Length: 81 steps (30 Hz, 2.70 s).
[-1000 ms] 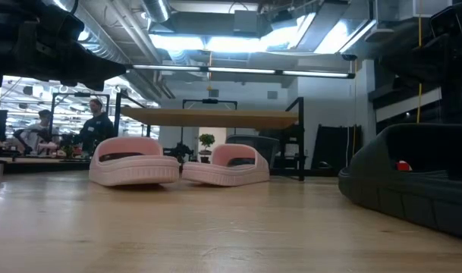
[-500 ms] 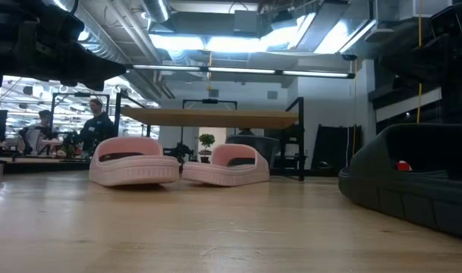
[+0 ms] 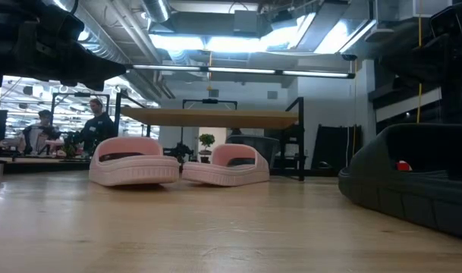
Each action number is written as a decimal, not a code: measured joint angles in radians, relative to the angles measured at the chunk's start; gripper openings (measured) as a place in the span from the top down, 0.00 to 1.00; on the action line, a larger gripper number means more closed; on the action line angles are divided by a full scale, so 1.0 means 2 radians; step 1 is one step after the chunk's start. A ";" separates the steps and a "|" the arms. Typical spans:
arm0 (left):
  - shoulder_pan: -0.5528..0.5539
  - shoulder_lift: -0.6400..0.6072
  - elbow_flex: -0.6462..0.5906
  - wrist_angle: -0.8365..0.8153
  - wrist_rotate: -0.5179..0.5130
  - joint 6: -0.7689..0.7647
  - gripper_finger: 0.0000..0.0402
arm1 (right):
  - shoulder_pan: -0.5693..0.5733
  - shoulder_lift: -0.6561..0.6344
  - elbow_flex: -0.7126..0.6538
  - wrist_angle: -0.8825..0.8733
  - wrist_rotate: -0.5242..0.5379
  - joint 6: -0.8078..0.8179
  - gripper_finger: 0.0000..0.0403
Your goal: Pick and place slides into the shelf
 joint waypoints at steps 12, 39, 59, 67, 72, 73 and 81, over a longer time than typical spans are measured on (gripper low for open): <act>0.000 0.000 0.000 0.003 0.000 0.012 1.00 | 0.000 0.000 0.000 0.000 0.000 0.000 0.96; 0.000 0.000 0.000 -0.025 -0.029 -0.036 1.00 | 0.000 0.000 0.000 -0.009 -0.053 0.039 0.98; 0.000 0.000 0.000 0.014 -0.035 -0.046 1.00 | 0.000 0.076 0.000 0.001 0.000 0.001 0.99; 0.000 0.003 0.000 0.013 0.016 -0.036 1.00 | 0.000 0.075 0.000 0.030 0.008 0.014 0.99; 0.000 0.003 0.000 0.013 0.020 -0.036 1.00 | 0.000 0.076 0.008 0.026 0.040 0.013 0.98; 0.000 0.003 0.000 0.014 0.020 -0.036 1.00 | 0.000 0.076 0.013 0.023 0.041 0.013 0.98; 0.000 0.003 0.000 0.014 0.020 -0.035 1.00 | 0.000 0.083 0.049 0.006 0.041 0.012 0.99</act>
